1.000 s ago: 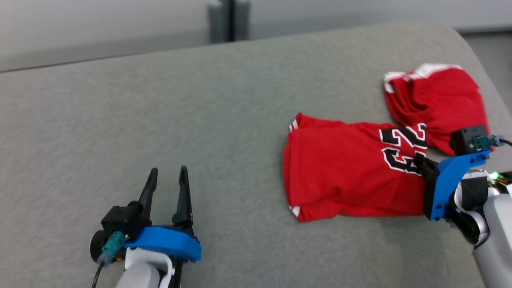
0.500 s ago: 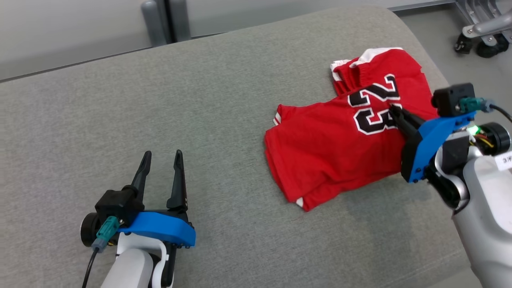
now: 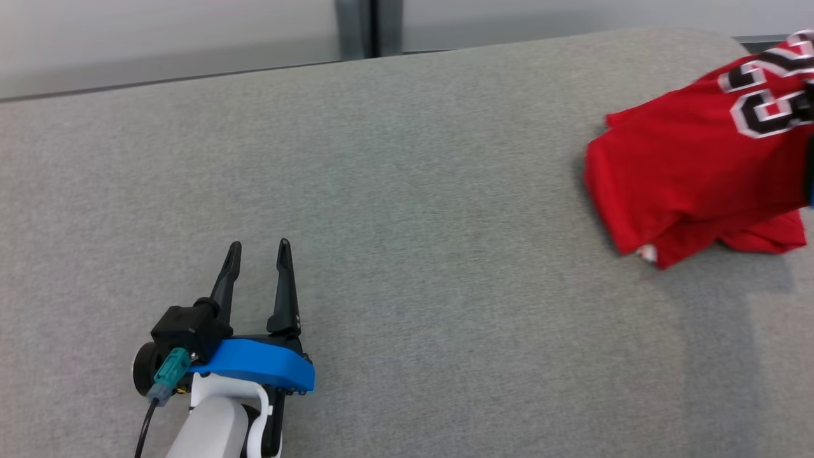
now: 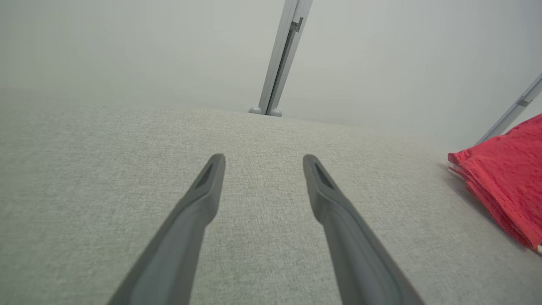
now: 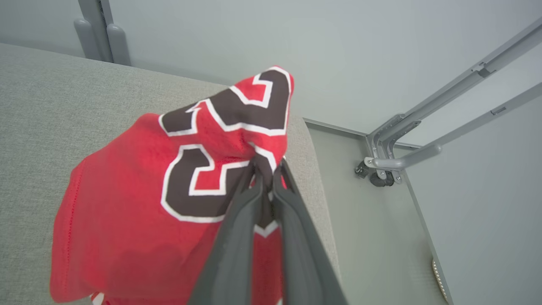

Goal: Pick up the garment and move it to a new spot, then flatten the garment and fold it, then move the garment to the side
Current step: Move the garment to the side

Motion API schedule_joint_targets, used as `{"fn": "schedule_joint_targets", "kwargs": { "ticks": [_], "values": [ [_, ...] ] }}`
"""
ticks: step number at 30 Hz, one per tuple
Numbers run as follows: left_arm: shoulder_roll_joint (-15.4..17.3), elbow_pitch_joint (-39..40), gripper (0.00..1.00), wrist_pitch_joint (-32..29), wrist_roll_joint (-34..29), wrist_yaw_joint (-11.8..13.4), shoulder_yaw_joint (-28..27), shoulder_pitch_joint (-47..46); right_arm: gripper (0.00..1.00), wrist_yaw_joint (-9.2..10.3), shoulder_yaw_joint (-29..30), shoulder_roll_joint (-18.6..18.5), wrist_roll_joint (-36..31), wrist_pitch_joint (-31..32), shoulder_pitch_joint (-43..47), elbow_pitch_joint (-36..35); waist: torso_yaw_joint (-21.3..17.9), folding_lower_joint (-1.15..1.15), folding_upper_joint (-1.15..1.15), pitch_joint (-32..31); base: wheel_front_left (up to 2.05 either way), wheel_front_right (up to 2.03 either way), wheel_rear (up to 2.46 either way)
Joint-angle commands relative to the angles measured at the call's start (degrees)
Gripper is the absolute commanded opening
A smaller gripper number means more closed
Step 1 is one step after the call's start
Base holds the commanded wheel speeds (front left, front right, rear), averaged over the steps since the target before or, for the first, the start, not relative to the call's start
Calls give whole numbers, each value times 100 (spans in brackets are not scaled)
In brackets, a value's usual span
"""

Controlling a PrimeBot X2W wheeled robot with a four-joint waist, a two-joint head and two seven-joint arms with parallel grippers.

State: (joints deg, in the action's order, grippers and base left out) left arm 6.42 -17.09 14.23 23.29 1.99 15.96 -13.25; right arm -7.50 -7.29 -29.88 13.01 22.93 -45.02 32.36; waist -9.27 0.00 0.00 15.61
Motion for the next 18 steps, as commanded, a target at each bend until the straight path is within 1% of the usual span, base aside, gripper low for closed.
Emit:
{"fn": "schedule_joint_targets", "kwargs": {
  "ticks": [1,5,6,7,9,10,11,12,16,18],
  "values": [
    [-24,-19,100,31,0,10,31,-47,0,1,150,-268,-90,95,-129,72,232,0,0,157,0,0,0],
    [-47,-41,100,48,-26,-23,67,-112,0,1,486,-648,-285,216,-15,185,516,0,0,294,0,0,0],
    [-47,-46,100,53,-38,-24,77,-124,0,0,523,-696,-277,154,49,181,578,0,0,333,0,0,0],
    [-42,-51,100,56,-58,-20,81,-133,0,4,697,-765,-341,128,76,240,624,0,0,371,0,0,0],
    [-34,-55,100,63,-73,-30,106,-153,0,2,827,-881,-579,42,211,322,710,0,0,447,0,0,0],
    [-29,-57,100,64,-85,-29,116,-151,38,1,962,-880,-674,-35,233,369,742,0,0,478,0,0,0],
    [-27,-61,100,59,-100,-35,137,-153,85,1,1127,-840,-762,-99,260,441,773,0,0,502,0,0,0],
    [-21,-68,100,60,-104,-40,145,-156,100,1,1250,-791,-889,-172,311,499,794,0,0,518,0,0,0],
    [1,-86,100,66,-116,-34,171,-144,100,1,1638,-566,-1357,-412,373,634,801,0,0,534,0,0,0],
    [8,-97,100,65,-126,-25,191,-131,100,1,1718,-387,-1532,-399,398,683,758,0,0,500,0,0,0]
  ]
}}
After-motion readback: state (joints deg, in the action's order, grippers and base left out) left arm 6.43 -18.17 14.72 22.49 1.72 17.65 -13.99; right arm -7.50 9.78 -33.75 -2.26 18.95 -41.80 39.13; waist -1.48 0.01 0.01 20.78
